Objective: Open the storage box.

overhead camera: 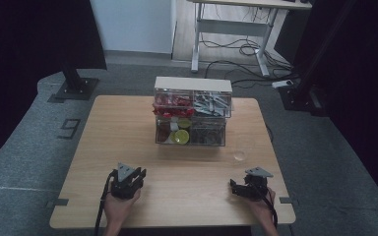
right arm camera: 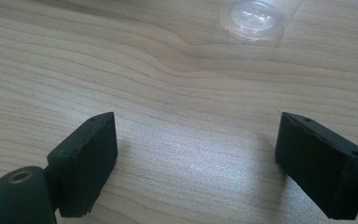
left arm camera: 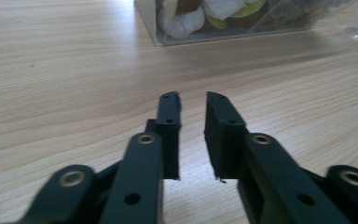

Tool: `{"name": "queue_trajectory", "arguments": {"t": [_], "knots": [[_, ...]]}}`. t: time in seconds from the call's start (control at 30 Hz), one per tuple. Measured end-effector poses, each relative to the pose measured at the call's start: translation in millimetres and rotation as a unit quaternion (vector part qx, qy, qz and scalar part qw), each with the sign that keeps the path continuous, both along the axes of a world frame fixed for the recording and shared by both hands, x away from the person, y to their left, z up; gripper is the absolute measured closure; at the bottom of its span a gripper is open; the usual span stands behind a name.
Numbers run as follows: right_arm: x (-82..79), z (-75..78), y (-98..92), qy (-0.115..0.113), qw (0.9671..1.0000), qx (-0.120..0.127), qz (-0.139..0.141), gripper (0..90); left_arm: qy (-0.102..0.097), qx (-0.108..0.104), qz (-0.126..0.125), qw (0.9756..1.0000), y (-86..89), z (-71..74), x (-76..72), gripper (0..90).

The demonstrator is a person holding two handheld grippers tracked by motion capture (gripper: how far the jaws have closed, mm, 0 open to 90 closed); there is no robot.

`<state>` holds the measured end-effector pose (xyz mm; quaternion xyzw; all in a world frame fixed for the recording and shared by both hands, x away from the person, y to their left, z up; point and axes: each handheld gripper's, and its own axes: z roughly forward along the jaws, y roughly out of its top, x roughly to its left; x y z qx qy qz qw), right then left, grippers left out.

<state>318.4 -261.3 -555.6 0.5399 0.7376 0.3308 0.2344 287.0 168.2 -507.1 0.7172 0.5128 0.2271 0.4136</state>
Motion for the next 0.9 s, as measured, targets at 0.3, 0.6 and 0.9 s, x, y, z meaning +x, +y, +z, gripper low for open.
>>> {"name": "queue_trajectory", "arguments": {"t": [0.3, 0.6, 0.9], "knots": [[-0.2, 0.0, 0.0, 0.000, 1.0000, 0.000, 0.000, 13.4, -0.007, -0.009, -0.017, 0.9998, -5.5, 8.8, -0.6, 90.0], [-0.7, 0.1, 0.0, 0.000, 1.0000, 0.001, -0.001, 13.7, -0.012, -0.014, -0.038, 0.9991, -18.4, 19.3, 3.5, 90.0], [-1.5, 0.1, 0.0, 0.001, 1.0000, 0.001, -0.002, 13.7, -0.006, -0.028, -0.050, 0.9983, -30.1, 17.5, 15.7, 90.0]]}}
